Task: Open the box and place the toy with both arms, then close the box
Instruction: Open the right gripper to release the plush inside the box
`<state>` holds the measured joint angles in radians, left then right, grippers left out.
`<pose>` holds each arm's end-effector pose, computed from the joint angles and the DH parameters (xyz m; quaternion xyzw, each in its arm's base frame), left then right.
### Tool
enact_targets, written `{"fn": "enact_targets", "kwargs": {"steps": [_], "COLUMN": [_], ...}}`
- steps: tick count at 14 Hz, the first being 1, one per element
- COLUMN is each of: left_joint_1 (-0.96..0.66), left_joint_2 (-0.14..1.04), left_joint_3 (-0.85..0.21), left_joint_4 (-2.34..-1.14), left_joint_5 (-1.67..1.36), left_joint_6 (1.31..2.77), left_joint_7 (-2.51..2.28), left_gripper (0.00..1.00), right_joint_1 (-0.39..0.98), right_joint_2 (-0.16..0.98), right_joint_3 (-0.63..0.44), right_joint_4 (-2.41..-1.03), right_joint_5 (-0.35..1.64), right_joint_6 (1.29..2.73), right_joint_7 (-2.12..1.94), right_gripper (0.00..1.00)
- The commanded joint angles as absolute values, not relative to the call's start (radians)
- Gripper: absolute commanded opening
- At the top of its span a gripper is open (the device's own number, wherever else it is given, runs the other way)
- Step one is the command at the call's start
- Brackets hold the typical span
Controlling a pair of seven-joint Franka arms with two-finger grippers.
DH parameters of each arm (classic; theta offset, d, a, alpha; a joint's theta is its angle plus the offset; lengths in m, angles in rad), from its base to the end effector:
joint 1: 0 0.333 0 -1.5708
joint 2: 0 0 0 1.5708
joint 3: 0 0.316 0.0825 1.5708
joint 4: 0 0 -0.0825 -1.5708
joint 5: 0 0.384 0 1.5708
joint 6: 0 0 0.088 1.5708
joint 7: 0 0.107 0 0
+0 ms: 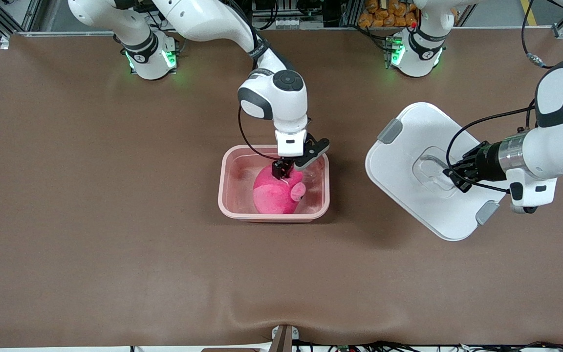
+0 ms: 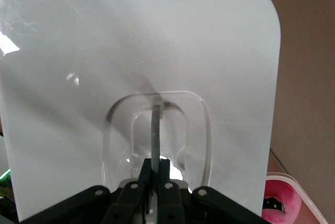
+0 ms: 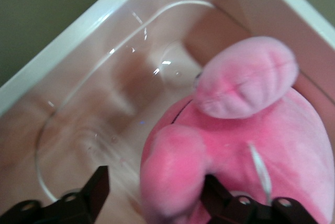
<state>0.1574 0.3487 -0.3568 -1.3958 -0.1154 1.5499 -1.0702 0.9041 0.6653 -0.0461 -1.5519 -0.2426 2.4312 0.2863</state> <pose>0.6315 -0.1060 0.5087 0.8934 0.4249 -0.1389 0.0439 0.4704 0.5517 0.2799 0.9201 0.3633 0.1439 0.0284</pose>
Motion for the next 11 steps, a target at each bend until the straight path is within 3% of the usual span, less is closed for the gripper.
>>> {"fn": "enact_targets", "kwargs": {"steps": [1, 8, 11], "left_joint_1": [0.166, 0.167, 0.163], "left_joint_2": [0.322, 0.324, 0.324], "left_joint_3": [-0.359, -0.359, -0.359], "left_joint_4": [-1.405, -1.402, -1.401], "left_joint_5": [-0.14, -0.138, -0.138], "left_joint_6": [1.537, 1.537, 1.537], "left_joint_7": [-1.058, -1.06, -1.072], "left_gripper": [0.0, 0.0, 0.0], "right_joint_1": [0.891, 0.874, 0.786], "right_joint_2": [0.64, 0.539, 0.451], "right_joint_3": [-0.037, -0.041, -0.04], "right_joint_4": [-1.543, -1.549, -1.555], "right_joint_5": [-0.233, -0.126, -0.109], "right_joint_6": [2.424, 2.415, 2.3], "right_joint_7": [0.287, 0.284, 0.287], "right_gripper": [1.0, 1.0, 1.0]}}
